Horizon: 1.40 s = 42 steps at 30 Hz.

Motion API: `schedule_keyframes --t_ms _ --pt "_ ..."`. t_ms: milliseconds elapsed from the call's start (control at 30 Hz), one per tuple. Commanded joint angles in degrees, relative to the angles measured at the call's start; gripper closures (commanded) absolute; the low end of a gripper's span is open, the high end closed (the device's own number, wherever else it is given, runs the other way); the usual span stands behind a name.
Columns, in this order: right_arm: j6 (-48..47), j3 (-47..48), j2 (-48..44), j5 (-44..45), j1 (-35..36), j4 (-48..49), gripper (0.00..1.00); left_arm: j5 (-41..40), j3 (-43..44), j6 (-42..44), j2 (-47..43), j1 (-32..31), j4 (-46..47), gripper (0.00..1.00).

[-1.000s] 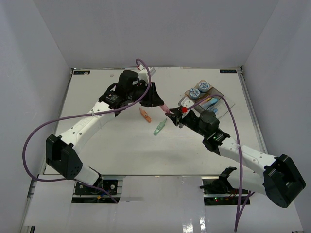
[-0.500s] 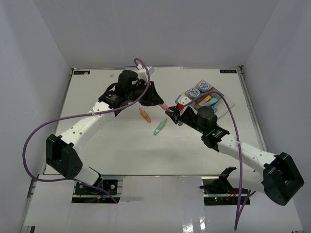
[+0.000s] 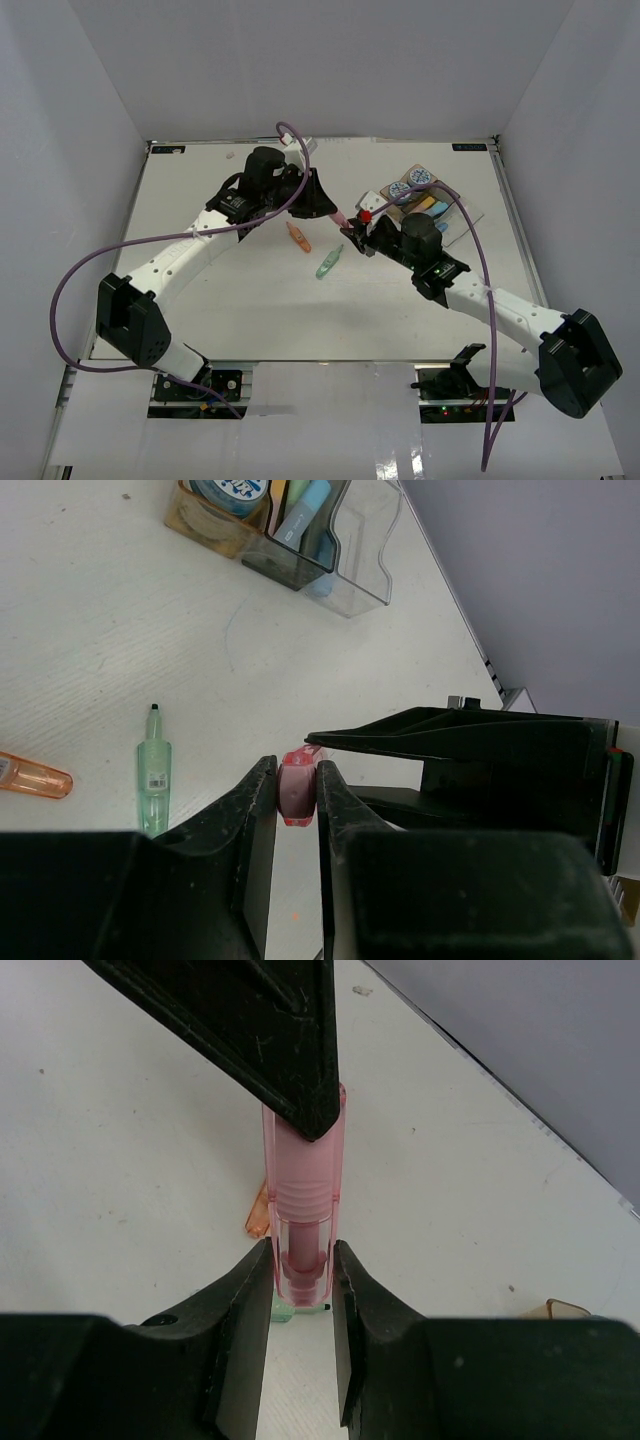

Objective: Sort the stationery into containers
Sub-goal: Close the pen cap on the pen.

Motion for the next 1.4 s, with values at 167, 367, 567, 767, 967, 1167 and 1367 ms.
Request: schedule_keyframes --t_ms 167,367,567,767,967,1167,1367 --pt "-2.24 8.52 -1.04 -0.06 0.45 15.57 0.84 4.75 -3.29 -0.15 2.97 -1.84 -6.18 0.71" --pt "-3.03 9.31 -2.27 0.21 0.44 15.48 0.84 4.92 -3.82 0.64 3.06 -1.84 -6.27 0.7" --pt "-3.47 8.88 -3.76 -0.06 0.45 14.96 0.84 6.33 -3.12 1.34 3.58 -1.84 -6.36 0.68" --pt "-2.5 8.35 -5.43 -1.2 0.44 15.92 0.84 8.52 -2.94 1.69 4.2 -1.66 -6.45 0.64" --pt "-1.98 9.58 -4.65 -3.31 0.36 15.31 0.84 10.02 -2.59 1.87 4.11 -1.66 -6.01 0.64" --pt "-2.5 7.12 -4.56 -2.17 0.36 13.9 0.84 9.15 -0.57 2.66 2.1 -1.05 -6.01 0.54" --pt "-3.03 1.67 -5.08 0.82 0.36 13.64 0.84 4.85 2.15 3.98 -2.91 0.27 -6.01 0.17"
